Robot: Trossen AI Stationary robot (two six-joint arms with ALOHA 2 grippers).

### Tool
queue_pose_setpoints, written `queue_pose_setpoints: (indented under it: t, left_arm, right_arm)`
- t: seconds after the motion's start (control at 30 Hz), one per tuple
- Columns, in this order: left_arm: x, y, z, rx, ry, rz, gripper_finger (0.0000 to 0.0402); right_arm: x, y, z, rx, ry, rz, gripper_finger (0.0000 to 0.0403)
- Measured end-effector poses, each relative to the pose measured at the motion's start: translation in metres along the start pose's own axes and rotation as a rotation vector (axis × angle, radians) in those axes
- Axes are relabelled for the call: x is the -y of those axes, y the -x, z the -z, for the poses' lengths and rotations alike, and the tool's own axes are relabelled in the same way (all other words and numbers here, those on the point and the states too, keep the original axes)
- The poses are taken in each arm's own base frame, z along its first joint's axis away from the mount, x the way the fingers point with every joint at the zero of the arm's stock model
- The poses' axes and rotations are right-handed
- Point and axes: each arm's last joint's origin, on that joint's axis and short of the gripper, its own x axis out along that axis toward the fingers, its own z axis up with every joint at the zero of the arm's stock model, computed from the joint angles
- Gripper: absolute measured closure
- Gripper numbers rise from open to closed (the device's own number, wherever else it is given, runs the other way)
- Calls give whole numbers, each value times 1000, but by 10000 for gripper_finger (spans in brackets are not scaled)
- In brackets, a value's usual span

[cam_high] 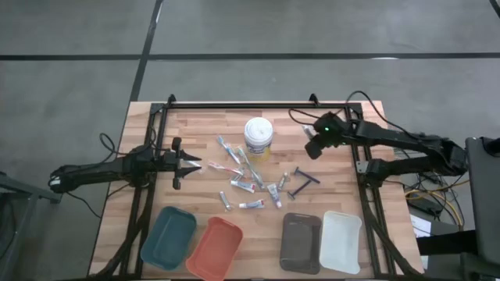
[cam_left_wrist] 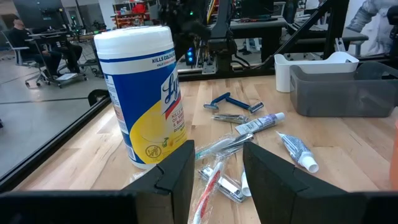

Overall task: Pick & Place Travel size toiletries
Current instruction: Put the white toothpaste into the black bin

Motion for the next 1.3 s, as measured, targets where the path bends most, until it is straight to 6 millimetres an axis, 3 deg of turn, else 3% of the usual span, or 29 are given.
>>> queue_pose_setpoints:
  t: [0.23,0.53,0.8,1.3]
  left_arm:
    - [0,0,0,0,0,0,259]
    - [0,0,0,0,0,0,259]
    - [0,0,0,0,0,0,259]
    - [0,0,0,0,0,0,259]
  right_arm:
    - [-7,21,16,41,-27,-147,344]
    - [-33,34,27,19,67,-278,344]
    - [-64,49,48,-44,118,-437,344]
    - [-136,85,106,-115,325,-817,344]
